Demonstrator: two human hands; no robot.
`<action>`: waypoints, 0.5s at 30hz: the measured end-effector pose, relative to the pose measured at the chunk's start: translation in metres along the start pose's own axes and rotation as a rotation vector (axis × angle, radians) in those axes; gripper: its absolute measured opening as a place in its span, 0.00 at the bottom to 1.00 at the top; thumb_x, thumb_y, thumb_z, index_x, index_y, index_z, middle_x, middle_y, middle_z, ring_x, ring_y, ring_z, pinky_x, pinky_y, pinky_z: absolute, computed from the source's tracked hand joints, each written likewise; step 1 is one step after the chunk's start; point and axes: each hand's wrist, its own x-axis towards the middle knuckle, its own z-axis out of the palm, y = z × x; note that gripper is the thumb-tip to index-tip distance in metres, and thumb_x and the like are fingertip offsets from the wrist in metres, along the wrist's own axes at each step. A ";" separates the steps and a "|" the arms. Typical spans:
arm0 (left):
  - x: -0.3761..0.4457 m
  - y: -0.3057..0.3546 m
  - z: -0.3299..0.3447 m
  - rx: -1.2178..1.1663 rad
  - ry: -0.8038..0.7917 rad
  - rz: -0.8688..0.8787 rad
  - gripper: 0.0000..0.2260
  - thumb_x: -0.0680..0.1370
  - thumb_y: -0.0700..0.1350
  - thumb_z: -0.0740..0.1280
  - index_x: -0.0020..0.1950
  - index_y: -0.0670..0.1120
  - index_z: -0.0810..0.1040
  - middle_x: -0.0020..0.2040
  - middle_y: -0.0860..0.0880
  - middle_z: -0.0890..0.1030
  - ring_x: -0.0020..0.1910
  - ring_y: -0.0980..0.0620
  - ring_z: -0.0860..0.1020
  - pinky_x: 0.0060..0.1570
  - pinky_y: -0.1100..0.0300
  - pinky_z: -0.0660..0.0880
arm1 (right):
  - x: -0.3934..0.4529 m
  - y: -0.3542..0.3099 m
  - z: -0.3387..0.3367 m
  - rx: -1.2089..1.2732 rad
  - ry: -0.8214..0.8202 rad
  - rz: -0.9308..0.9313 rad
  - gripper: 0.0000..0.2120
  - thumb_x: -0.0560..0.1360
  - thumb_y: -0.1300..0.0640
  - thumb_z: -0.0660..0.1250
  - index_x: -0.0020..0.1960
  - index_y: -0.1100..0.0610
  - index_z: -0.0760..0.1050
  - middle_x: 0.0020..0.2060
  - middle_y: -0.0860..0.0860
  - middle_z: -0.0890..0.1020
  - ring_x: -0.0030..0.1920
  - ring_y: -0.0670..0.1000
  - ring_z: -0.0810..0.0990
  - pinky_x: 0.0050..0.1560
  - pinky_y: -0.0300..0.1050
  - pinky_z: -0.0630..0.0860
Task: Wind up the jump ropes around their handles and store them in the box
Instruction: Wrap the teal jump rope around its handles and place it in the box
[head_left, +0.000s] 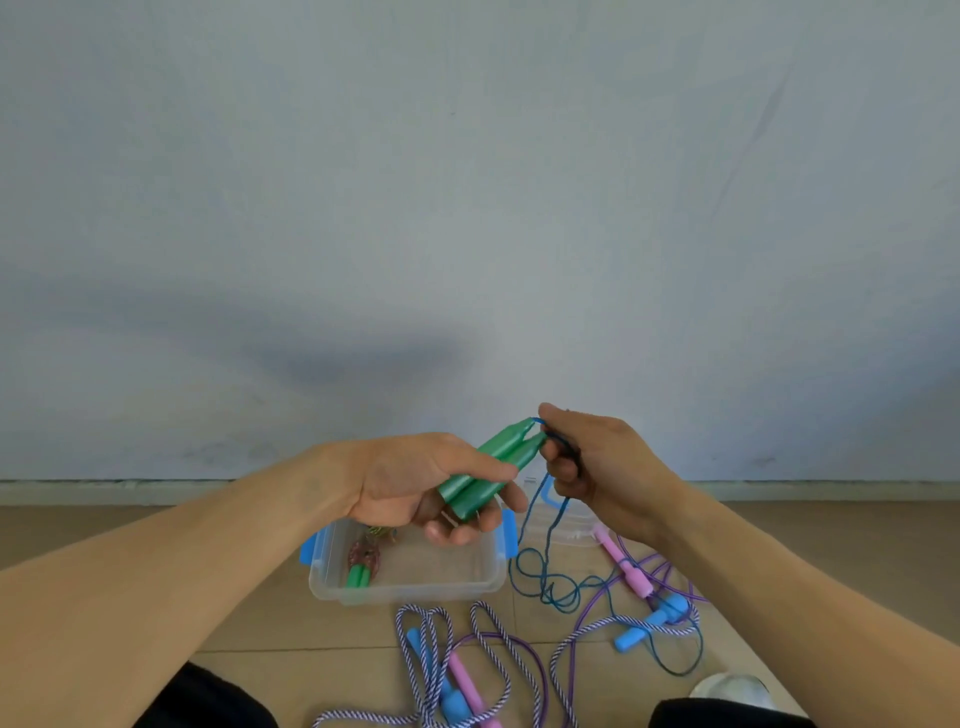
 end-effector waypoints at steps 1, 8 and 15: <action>0.000 0.001 -0.001 0.013 0.000 -0.013 0.17 0.78 0.54 0.66 0.56 0.40 0.79 0.37 0.46 0.76 0.29 0.51 0.73 0.23 0.63 0.66 | -0.001 0.000 0.000 -0.019 -0.010 -0.007 0.11 0.80 0.52 0.65 0.42 0.57 0.74 0.29 0.50 0.75 0.28 0.47 0.65 0.31 0.41 0.59; -0.007 0.014 0.000 0.084 0.027 -0.004 0.13 0.80 0.56 0.63 0.42 0.48 0.72 0.30 0.52 0.65 0.24 0.57 0.61 0.24 0.64 0.54 | -0.002 -0.005 -0.002 -0.065 0.055 -0.109 0.22 0.72 0.42 0.71 0.49 0.61 0.74 0.38 0.54 0.75 0.35 0.50 0.72 0.36 0.43 0.70; -0.017 0.031 0.009 -0.175 0.033 0.172 0.13 0.81 0.54 0.61 0.41 0.48 0.71 0.29 0.53 0.63 0.23 0.58 0.58 0.23 0.64 0.53 | -0.005 -0.014 -0.020 0.101 -0.575 -0.037 0.15 0.71 0.61 0.60 0.54 0.66 0.76 0.47 0.62 0.78 0.56 0.63 0.76 0.69 0.61 0.64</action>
